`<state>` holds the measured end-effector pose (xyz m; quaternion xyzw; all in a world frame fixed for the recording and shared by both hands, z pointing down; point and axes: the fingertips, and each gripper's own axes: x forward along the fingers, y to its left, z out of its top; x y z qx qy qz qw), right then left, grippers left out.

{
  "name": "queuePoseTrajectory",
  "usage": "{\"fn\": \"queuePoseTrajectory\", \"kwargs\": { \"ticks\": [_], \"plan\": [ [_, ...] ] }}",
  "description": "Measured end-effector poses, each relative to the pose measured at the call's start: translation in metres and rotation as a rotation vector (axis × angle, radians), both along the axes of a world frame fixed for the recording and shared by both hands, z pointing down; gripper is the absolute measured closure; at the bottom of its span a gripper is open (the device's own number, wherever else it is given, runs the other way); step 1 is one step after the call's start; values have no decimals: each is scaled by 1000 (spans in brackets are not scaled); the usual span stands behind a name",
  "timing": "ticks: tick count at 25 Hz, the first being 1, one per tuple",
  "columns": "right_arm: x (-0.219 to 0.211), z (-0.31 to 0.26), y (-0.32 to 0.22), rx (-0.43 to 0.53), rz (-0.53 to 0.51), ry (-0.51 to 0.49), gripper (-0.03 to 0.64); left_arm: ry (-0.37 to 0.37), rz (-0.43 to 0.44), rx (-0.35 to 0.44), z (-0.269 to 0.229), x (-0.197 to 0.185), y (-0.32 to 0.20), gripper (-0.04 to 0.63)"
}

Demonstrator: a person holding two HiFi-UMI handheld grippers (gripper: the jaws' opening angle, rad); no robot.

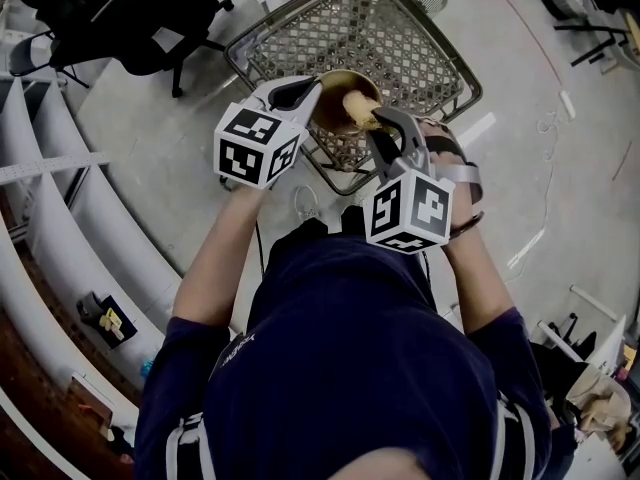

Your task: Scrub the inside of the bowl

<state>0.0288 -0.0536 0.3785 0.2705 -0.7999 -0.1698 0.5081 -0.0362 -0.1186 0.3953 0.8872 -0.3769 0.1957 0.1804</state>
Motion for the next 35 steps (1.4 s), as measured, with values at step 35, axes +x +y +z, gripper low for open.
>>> {"fn": "queuePoseTrajectory", "kwargs": {
  "ticks": [35],
  "plan": [
    [-7, -3, -13, 77, -11, 52, 554, -10, 41, 8, -7, 17, 14, 584]
  ]
}}
